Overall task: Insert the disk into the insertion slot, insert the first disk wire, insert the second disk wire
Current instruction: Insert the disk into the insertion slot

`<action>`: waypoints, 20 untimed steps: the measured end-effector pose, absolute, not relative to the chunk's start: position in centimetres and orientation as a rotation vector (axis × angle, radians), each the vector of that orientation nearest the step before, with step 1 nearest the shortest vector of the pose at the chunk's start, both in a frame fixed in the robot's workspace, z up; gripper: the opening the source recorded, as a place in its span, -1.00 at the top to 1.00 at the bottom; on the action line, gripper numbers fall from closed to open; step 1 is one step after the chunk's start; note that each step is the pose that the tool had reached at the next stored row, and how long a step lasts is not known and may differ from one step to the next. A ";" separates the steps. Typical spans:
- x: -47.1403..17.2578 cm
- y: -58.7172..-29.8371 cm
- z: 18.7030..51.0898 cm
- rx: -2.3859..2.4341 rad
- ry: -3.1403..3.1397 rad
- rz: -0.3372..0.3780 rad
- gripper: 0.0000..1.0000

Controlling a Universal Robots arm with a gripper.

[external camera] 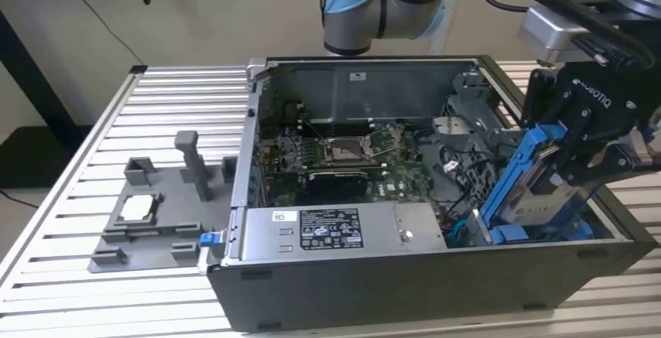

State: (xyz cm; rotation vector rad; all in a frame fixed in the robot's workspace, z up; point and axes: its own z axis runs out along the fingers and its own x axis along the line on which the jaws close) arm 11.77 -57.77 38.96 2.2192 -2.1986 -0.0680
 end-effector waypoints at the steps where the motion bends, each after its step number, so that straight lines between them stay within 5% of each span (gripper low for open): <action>1: 11.8 -57.8 38.8 2.219 -2.199 -0.068 0.35; 17: 11.8 -57.8 37.3 2.221 -2.200 -0.071 0.35; 20: 11.8 -57.8 37.3 2.221 -2.200 -0.072 0.21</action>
